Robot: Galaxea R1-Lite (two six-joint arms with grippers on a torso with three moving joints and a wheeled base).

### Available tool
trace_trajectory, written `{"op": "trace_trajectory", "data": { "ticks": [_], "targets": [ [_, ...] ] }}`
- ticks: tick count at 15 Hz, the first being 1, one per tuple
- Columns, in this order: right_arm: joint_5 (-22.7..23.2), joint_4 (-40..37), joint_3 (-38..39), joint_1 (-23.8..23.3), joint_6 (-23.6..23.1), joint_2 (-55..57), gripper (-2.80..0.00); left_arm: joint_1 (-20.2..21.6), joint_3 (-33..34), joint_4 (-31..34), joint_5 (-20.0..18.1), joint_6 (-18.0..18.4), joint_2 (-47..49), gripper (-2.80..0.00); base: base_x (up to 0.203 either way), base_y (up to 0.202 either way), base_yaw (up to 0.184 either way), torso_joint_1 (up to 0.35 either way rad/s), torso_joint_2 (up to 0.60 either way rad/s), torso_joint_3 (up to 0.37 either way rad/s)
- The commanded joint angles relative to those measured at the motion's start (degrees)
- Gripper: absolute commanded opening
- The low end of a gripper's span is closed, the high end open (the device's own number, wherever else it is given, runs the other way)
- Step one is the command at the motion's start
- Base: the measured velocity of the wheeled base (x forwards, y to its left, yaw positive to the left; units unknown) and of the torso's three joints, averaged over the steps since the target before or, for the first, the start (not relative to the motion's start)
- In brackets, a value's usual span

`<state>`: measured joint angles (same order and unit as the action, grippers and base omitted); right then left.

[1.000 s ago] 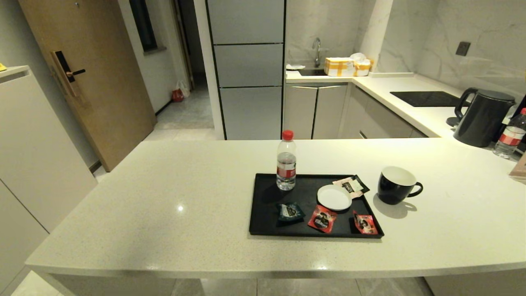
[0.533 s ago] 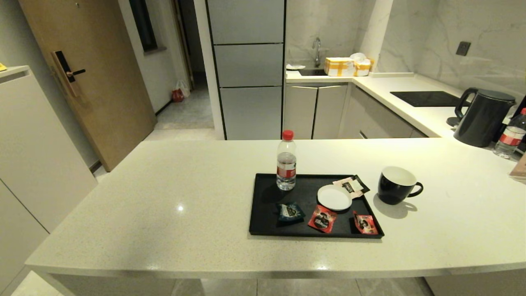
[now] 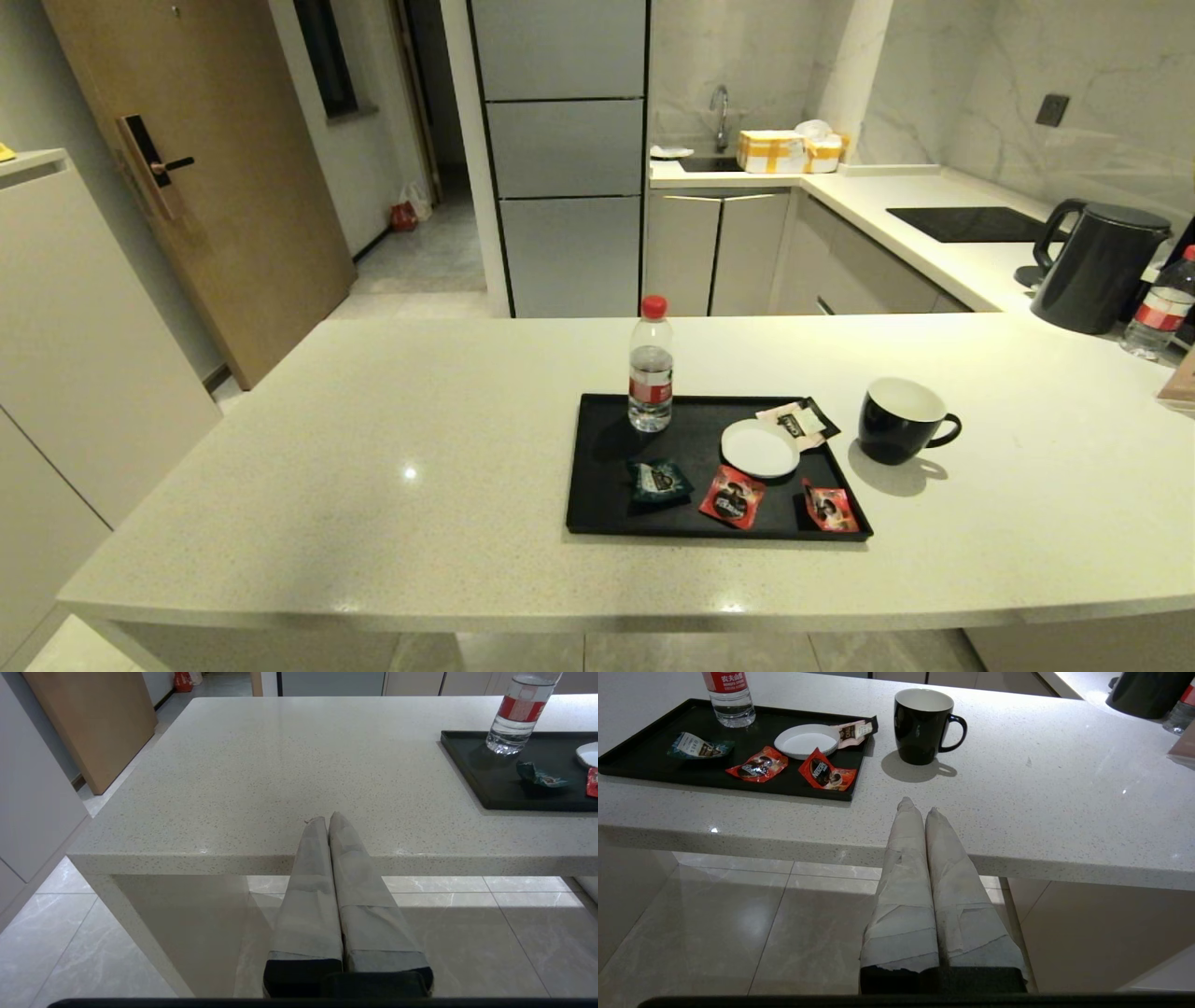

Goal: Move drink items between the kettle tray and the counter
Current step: Pick up the tea bag

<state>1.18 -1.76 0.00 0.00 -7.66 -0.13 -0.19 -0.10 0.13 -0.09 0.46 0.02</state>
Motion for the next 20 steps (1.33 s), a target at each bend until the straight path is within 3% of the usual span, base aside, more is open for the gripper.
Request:
{"op": "trace_trajectory", "data": {
  "ticks": [1,4,6,9,11,15,17,20],
  "targets": [
    [0.0,0.0,0.2,0.0,-0.1,0.0,-2.80,0.0,-0.1,0.2,-0.1,0.2,0.0,-2.80,0.000,0.000,0.000,0.000,0.00,0.000],
    [0.0,0.0,0.2,0.0,-0.1,0.0,-2.80,0.0,-0.3,0.9,0.0,2.3,0.1,-2.80,0.000,0.000,0.000,0.000,0.00,0.000],
    [0.0,0.0,0.2,0.0,-0.1,0.0,-2.80,0.0,-2.5,6.4,-0.4,6.7,0.4,-2.80,0.000,0.000,0.000,0.000,0.00,0.000],
    [0.0,0.0,0.2,0.0,-0.1,0.0,-2.80,0.0,-4.0,7.3,-0.8,7.1,3.3,-2.80,0.000,0.000,0.000,0.000,0.00,0.000],
    [0.0,0.0,0.2,0.0,-0.1,0.0,-2.80,0.1,-12.1,8.4,-0.7,6.8,10.1,-2.80,0.000,0.000,0.000,0.000,0.00,0.000],
    [0.0,0.0,0.2,0.0,-0.1,0.0,-2.80,0.1,-31.6,10.6,0.3,4.9,39.0,-2.80,0.000,0.000,0.000,0.000,0.00,0.000],
    [0.0,0.0,0.2,0.0,-0.1,0.0,-2.80,-0.5,-39.7,11.2,-2.1,4.0,51.4,-2.80,0.000,0.000,0.000,0.000,0.00,0.000],
    [0.0,0.0,0.2,0.0,-0.1,0.0,-2.80,-3.7,-47.6,11.7,-14.9,3.3,71.3,-2.80,0.000,0.000,0.000,0.000,0.00,0.000]
  ]
}}
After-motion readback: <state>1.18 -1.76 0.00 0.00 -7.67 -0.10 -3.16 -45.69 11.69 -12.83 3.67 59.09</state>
